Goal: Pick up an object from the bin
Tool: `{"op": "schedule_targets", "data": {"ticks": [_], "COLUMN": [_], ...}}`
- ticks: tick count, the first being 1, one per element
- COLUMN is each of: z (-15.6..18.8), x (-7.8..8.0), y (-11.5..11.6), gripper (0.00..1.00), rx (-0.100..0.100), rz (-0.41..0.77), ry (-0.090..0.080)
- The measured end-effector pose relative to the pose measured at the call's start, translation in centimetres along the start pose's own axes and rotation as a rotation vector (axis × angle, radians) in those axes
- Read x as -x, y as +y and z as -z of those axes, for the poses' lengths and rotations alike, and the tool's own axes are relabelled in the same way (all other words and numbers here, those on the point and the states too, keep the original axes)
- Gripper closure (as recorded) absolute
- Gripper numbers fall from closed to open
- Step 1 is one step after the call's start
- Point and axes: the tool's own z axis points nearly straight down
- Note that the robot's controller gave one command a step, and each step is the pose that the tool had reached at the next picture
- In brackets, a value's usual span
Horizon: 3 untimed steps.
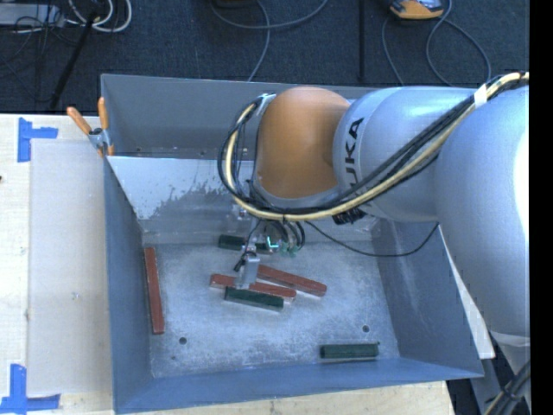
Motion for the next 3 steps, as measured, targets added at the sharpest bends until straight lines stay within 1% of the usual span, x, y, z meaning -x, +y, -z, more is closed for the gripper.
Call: {"op": "schedule_targets", "data": {"ticks": [1, 2, 3], "z": [-7.0, -6.0, -5.9], "x": [0.9, 1.4, -2.0], "y": [-4.4, -4.3, -5.1], "gripper": [0.00, 1.00, 1.00], "rx": [0.002, 0.004, 0.009], "rz": [-0.050, -0.050, -0.097], "ry": [-0.007, -0.017, -0.037]}}
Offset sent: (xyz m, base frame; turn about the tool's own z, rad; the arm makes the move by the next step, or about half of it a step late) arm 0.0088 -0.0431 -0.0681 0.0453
